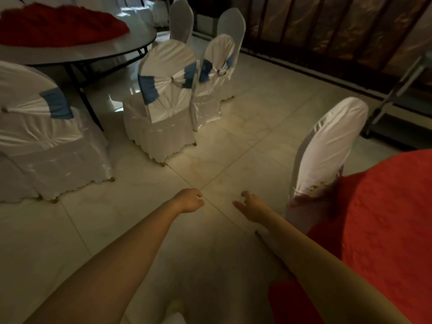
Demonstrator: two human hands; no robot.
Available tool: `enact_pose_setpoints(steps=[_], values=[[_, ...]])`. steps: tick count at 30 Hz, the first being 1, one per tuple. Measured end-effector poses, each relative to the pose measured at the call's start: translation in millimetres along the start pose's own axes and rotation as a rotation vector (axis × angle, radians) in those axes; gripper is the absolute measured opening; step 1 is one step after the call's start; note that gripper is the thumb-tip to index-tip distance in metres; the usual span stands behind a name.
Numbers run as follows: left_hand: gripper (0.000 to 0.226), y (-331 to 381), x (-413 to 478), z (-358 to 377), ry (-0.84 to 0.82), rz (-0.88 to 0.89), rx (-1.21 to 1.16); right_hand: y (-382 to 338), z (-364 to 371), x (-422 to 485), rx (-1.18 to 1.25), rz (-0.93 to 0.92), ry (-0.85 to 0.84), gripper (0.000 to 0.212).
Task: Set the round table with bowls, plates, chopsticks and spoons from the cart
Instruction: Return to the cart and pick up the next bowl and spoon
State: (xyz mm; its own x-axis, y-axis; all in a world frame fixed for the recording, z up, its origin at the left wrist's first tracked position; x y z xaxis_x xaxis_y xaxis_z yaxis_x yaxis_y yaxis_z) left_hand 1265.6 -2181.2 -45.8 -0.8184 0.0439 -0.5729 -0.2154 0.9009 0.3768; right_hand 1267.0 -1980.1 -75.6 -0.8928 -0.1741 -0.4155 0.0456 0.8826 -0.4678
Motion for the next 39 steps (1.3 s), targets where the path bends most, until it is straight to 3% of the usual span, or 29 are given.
enact_pose_setpoints(steps=[6, 9, 17, 23, 27, 39], values=[[0.036, 39, 129, -78, -0.038, 0.091, 0.063, -7, -66, 120, 0.068, 0.053, 0.081, 0.061], [0.045, 67, 196, -125, -0.054, 0.141, 0.078, -4, -106, 174, 0.086, 0.119, 0.123, 0.060], [0.041, 173, 343, -226, -0.082, 0.288, 0.149, 21, -227, 291, 0.156, 0.252, 0.234, 0.057], [0.019, 287, 452, -258, -0.109, 0.417, 0.180, 81, -310, 379, 0.205, 0.347, 0.288, 0.057], [0.041, 375, 525, -273, -0.122, 0.467, 0.218, 135, -373, 436, 0.268, 0.403, 0.360, 0.057], [0.043, 623, 680, -298, -0.203, 0.644, 0.304, 289, -547, 514, 0.367, 0.591, 0.520, 0.055]])
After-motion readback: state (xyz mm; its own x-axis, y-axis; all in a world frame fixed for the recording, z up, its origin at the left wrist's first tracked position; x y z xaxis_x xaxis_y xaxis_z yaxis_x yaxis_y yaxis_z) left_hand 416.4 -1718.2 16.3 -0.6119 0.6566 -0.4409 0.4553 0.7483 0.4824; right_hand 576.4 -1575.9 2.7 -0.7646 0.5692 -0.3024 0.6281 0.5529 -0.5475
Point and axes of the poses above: each hand's wrist, its own x-axis towards the middle knuckle, its own z-axis out of the palm, y = z × x, the point moved 3 cm from there along x, towards the middle knuckle, and after that the axes turned 5 degrees about -z, right-handed, at the moved point
